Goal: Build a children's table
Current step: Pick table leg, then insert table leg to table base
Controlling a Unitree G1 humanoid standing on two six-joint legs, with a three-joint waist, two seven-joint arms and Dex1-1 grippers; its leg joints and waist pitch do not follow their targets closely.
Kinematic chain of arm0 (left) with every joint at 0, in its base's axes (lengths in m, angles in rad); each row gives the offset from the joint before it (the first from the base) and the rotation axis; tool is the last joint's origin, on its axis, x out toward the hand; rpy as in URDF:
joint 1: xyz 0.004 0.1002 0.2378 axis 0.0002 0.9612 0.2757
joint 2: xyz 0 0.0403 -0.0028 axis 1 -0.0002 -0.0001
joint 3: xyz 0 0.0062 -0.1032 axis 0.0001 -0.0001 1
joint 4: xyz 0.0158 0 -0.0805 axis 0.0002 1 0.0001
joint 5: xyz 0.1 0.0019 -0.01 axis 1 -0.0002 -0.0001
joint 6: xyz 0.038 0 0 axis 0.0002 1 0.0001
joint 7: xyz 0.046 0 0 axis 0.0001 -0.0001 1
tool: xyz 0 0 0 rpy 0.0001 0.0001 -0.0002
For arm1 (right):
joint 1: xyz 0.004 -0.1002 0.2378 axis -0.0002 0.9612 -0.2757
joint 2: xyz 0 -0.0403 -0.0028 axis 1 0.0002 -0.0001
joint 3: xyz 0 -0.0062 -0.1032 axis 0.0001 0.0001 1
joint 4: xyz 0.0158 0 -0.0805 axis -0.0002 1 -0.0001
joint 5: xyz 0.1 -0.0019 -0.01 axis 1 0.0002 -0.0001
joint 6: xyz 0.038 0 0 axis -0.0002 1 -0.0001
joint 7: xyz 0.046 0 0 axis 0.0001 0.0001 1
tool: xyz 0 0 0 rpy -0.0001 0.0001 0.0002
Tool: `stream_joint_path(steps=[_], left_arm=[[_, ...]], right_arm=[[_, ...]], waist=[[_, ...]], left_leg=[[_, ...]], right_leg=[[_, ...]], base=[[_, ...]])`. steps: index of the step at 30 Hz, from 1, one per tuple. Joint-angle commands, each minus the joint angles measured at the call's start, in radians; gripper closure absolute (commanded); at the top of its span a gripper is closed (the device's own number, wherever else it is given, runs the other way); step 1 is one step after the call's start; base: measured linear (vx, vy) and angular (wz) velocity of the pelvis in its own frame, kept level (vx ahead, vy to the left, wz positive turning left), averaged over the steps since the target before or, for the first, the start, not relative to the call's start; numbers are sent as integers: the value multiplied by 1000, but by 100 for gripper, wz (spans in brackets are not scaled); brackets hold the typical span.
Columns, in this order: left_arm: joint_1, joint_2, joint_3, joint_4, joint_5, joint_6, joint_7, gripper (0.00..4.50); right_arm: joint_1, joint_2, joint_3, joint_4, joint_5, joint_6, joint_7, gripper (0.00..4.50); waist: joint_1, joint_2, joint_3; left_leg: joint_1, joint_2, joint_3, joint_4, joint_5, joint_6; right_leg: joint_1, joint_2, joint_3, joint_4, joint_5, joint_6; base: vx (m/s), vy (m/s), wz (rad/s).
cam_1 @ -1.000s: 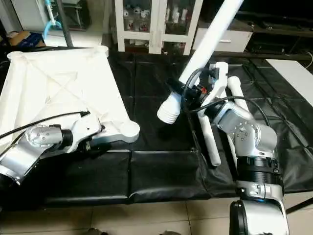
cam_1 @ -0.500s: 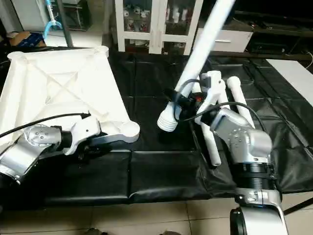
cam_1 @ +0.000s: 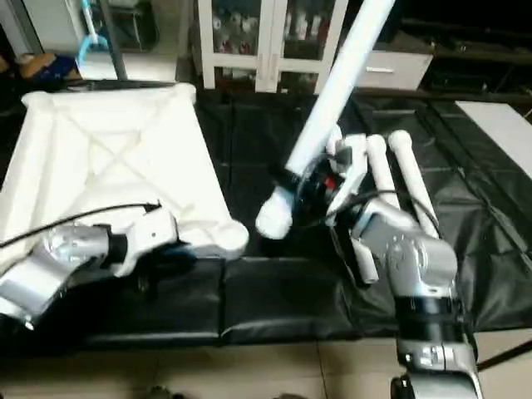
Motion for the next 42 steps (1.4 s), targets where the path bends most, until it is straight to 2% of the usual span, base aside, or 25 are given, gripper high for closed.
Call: stream_joint_path(steps=[1, 2, 7, 12, 14, 16, 17, 19, 21, 22, 24, 25, 28, 29, 31, 32, 34, 35, 42], left_arm=[[16, -22, -44, -66, 11, 21, -15, 411], [22, -28, -50, -77, 14, 28, -12, 411], [38, -37, -58, -94, 40, 34, -8, 449], [43, -44, -59, -119, 35, 39, -12, 450], [42, -46, -64, -118, 44, 34, -12, 450], [46, -50, -67, -123, 45, 30, -15, 450], [49, -49, -70, -127, 51, 28, -17, 450], [50, -49, -73, -128, 55, 28, -18, 450], [53, -48, -75, -131, 61, 27, -18, 450], [54, -48, -76, -131, 64, 26, -17, 450], [55, -46, -79, -132, 73, 22, -15, 450], [55, -46, -79, -131, 76, 19, -13, 450], [56, -50, -78, -129, 82, 17, -8, 450], [57, -51, -78, -130, 83, 18, -7, 450], [59, -53, -79, -132, 85, 19, -7, 450], [59, -55, -79, -133, 86, 20, -7, 450], [60, -55, -79, -132, 89, 19, -6, 450], [62, -57, -78, -132, 91, 18, -4, 450], [79, -76, -56, -135, 45, 44, -20, 450]], right_arm=[[17, -15, 5, -43, 36, 29, 42, 268], [27, -19, 13, -46, 36, 31, 57, 268], [59, -20, 17, -35, 15, 7, 64, 268], [70, -4, 42, -17, -14, -28, 68, 268], [66, -1, 60, 0, -42, -52, 67, 268], [49, 10, 75, 37, -79, -97, 59, 268], [41, 16, 78, 48, -82, -102, 60, 268], [37, 19, 80, 52, -81, -100, 63, 268], [30, 21, 96, 62, -90, -106, 75, 268], [28, 23, 101, 67, -96, -113, 75, 268], [20, 27, 111, 81, -110, -129, 77, 268], [16, 28, 114, 88, -110, -130, 82, 268], [10, 32, 120, 107, -111, -132, 102, 268], [10, 32, 123, 113, -116, -137, 105, 268], [10, 32, 127, 119, -120, -140, 109, 268], [10, 30, 130, 122, -121, -138, 113, 268], [10, 29, 135, 133, -131, -147, 114, 268], [7, 29, 139, 155, -144, -163, 114, 268], [-31, 57, 141, 266, -187, -240, 91, 268]], waist=[[0, 23, -72], [-1, 20, -72], [4, 20, -71], [4, 19, -72], [2, 12, -71], [2, 14, -71], [3, 7, -72], [3, 12, -71], [2, 6, -71], [3, 8, -71], [2, 0, -70], [3, 4, -71], [2, 4, -71], [-1, -10, -71], [2, -2, -71], [0, -10, -70], [0, -5, -69], [0, -11, -70], [-7, -18, -72]], left_leg=[[34, 38, -12, -86, -264, -58], [32, 38, -11, -85, -264, -57], [32, 35, -13, -86, -278, -61], [32, 36, -15, -86, -281, -61], [32, 37, -14, -86, -281, -59], [31, 36, -14, -85, -274, -59], [33, 37, -12, -85, -271, -55], [30, 36, -13, -86, -261, -52], [30, 36, -13, -86, -254, -47], [30, 36, -13, -86, -253, -47], [29, 37, -12, -86, -253, -45], [31, 37, -12, -85, -251, -44], [29, 37, -12, -86, -252, -45], [28, 38, -11, -86, -248, -39], [27, 38, -12, -86, -237, -37], [28, 38, -10, -86, -239, -35], [30, 39, -13, -88, -258, -42], [31, 39, -13, -87, -273, -46], [31, 38, -14, -88, -298, -53]], right_leg=[[33, -66, 39, -73, -218, -208], [34, -66, 40, -74, -219, -207], [32, -67, 41, -80, -273, -190], [29, -66, 40, -81, -287, -183], [28, -67, 39, -81, -288, -182], [27, -69, 41, -82, -296, -182], [27, -68, 41, -83, -293, -181], [29, -68, 41, -81, -287, -181], [30, -68, 40, -80, -283, -179], [29, -68, 41, -80, -288, -178], [28, -70, 41, -81, -301, -173], [27, -70, 41, -81, -304, -171], [28, -68, 41, -81, -302, -168], [29, -68, 40, -82, -298, -169], [29, -70, 41, -81, -300, -166], [27, -69, 41, -82, -305, -165], [25, -70, 41, -84, -330, -158], [23, -71, 41, -84, -344, -157], [22, -72, 41, -87, -360, -155]], base=[[0, 0, 0], [0, 0, 0], [0, 0, 0], [0, 0, 0], [0, 0, 0], [0, 0, 0], [0, 0, 0], [0, 0, 0], [0, 0, 0], [0, 0, 0], [0, 0, 0], [0, 0, 0], [0, 0, 0], [0, 0, 0], [0, 0, 0], [0, 0, 0], [0, 0, 0], [0, 0, 0], [0, 0, 0]])
